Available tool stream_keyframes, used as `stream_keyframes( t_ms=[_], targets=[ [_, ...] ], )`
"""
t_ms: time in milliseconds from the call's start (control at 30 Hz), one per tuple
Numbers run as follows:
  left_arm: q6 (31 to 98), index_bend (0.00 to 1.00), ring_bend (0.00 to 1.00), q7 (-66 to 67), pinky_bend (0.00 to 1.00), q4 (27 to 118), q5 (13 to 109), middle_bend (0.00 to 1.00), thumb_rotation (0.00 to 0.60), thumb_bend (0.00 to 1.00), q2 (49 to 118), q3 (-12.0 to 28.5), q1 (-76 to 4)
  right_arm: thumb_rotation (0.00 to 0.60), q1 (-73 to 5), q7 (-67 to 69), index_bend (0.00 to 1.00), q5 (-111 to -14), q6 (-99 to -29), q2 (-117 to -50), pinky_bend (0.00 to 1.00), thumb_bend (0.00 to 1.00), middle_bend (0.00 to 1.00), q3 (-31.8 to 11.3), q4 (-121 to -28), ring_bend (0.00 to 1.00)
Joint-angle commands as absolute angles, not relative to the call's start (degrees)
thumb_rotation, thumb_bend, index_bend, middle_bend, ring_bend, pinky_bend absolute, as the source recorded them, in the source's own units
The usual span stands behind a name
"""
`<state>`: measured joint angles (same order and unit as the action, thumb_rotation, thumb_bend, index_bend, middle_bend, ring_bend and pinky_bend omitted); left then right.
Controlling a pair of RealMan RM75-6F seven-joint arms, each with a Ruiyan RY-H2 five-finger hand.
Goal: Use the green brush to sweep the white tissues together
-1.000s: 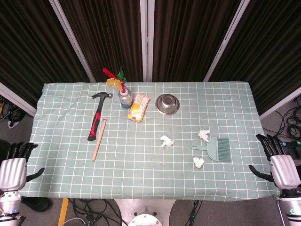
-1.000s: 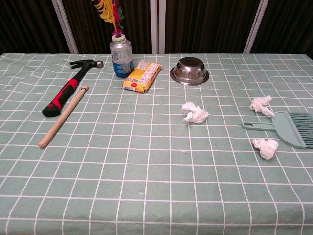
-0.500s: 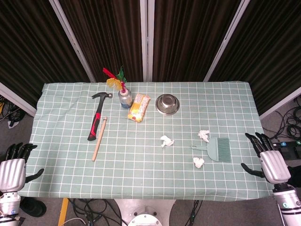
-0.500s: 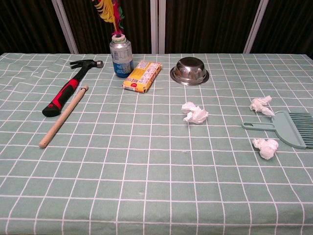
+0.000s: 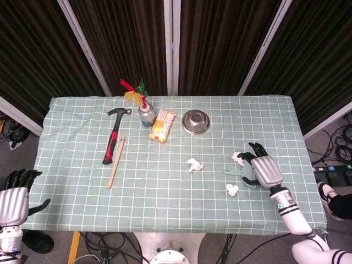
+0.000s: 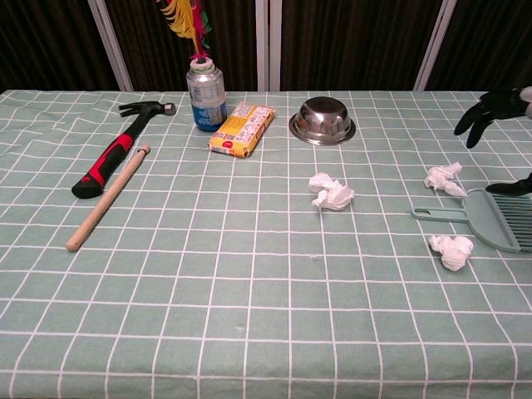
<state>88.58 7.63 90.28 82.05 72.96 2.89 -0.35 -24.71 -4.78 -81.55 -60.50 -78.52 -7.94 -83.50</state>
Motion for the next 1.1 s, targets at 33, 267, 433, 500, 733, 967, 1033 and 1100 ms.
stream_keyframes(
  t_ms=[33, 267, 433, 500, 733, 967, 1033, 1100],
  targets=[
    [88.4, 0.23, 0.11, 7.4, 0.10, 90.0, 81.9, 0.20, 0.600, 0.11, 73.0, 2.9, -0.3, 0.600, -27.2, -9.2, 0.31, -78.4, -57.6, -82.9, 0.00, 0.08, 0.36, -8.5, -79.7, 0.01],
    [87.9, 0.23, 0.11, 6.6, 0.10, 89.3, 81.7, 0.20, 0.600, 0.11, 73.4, 2.8, -0.4, 0.600, -29.1, -13.5, 0.39, -75.7, -55.4, -89.0, 0.00, 0.10, 0.37, -7.6, -73.6, 0.01],
    [87.9, 0.23, 0.11, 6.1, 0.10, 88.9, 81.6, 0.20, 0.600, 0.11, 73.4, 2.8, -0.2, 0.600, -29.6, -15.3, 0.41, -75.3, -55.7, -91.8, 0.00, 0.10, 0.38, -7.0, -70.5, 0.02],
    [87.8, 0.23, 0.11, 5.8, 0.10, 88.6, 81.6, 0.20, 0.600, 0.11, 73.5, 2.8, -0.2, 0.600, -29.6, -16.0, 0.41, -75.2, -56.0, -92.5, 0.00, 0.11, 0.40, -6.8, -69.6, 0.03],
    [87.8, 0.23, 0.11, 5.1, 0.10, 87.9, 81.6, 0.20, 0.600, 0.11, 73.8, 2.7, -0.1, 0.600, -29.4, -17.6, 0.42, -74.6, -56.7, -93.3, 0.00, 0.12, 0.46, -6.2, -68.2, 0.09],
    [87.7, 0.23, 0.11, 4.6, 0.10, 87.3, 81.7, 0.20, 0.600, 0.11, 74.1, 2.8, -0.1, 0.600, -29.7, -18.7, 0.43, -73.5, -55.5, -93.6, 0.00, 0.14, 0.47, -5.9, -67.2, 0.09],
    [87.6, 0.23, 0.11, 4.5, 0.10, 87.2, 81.6, 0.20, 0.600, 0.11, 74.1, 2.8, -0.1, 0.600, -30.0, -19.1, 0.43, -73.1, -54.9, -93.6, 0.00, 0.15, 0.47, -5.8, -67.1, 0.09],
    [87.6, 0.23, 0.11, 4.4, 0.10, 87.1, 81.5, 0.20, 0.600, 0.11, 74.2, 2.9, -0.1, 0.600, -30.3, -19.6, 0.43, -72.9, -54.2, -93.4, 0.00, 0.19, 0.47, -5.7, -67.2, 0.09]
  ],
)
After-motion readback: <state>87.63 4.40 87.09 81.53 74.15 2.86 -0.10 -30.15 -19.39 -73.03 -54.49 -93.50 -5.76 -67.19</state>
